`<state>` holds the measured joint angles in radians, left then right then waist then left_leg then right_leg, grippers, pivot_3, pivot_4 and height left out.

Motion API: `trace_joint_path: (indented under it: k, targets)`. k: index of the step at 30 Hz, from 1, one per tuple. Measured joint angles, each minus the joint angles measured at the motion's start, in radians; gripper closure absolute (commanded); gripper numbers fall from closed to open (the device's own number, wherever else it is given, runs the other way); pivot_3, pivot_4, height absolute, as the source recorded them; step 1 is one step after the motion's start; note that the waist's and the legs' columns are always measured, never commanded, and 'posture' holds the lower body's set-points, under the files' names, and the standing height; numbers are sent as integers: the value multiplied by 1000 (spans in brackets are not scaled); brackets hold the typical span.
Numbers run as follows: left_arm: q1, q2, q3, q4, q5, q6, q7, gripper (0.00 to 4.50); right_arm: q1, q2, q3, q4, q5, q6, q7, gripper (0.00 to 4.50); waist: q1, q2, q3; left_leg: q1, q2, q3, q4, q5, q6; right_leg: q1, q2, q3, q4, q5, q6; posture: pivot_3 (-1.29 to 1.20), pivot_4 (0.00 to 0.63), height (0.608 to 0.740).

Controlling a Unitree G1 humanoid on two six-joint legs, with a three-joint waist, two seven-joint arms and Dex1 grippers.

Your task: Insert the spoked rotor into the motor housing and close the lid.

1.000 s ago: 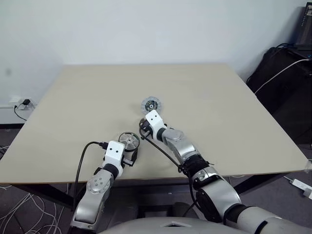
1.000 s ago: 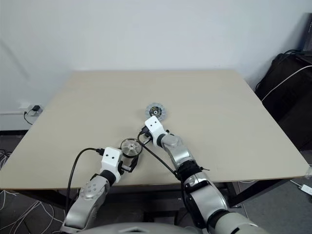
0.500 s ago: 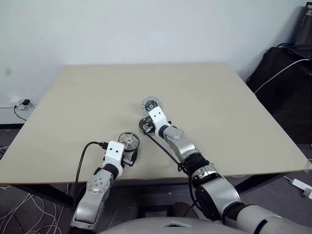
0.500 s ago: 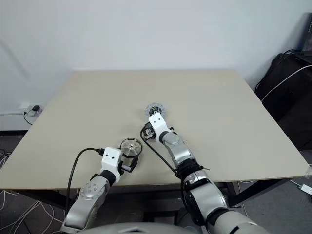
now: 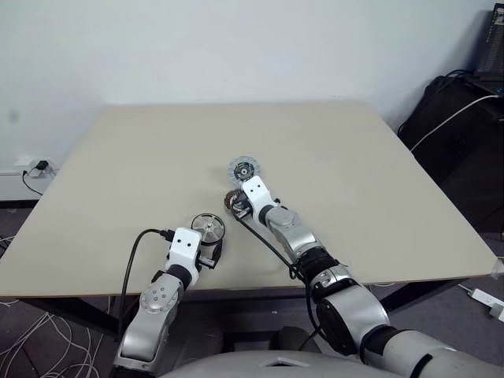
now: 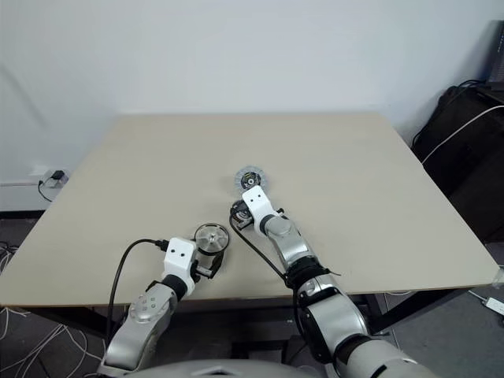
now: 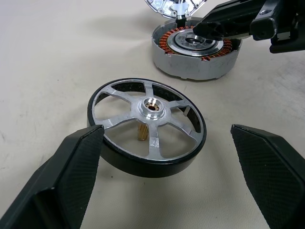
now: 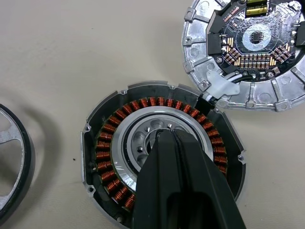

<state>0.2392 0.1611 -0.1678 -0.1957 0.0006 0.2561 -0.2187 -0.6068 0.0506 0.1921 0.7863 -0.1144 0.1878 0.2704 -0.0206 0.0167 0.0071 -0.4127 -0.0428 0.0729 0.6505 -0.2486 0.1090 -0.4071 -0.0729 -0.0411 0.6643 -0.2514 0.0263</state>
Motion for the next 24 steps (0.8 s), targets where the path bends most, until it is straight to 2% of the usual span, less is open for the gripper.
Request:
trace_joint_path:
  k: [15, 24]
  targets:
    - [0, 2, 0, 0, -3, 0, -3, 0, 12, -7, 34, -29, -1, 35, 66, 4485, 0, 0, 0, 0, 0, 0, 0, 0, 1, 0, 0, 0, 0, 0, 0, 0, 0, 740]
    - [0, 3, 0, 0, -4, -7, -23, 0, 30, -6, -9, -47, 8, 15, 3, 4485, 0, 0, 0, 0, 0, 0, 0, 0, 0, 0, 0, 0, 0, 0, 0, 0, 0, 740]
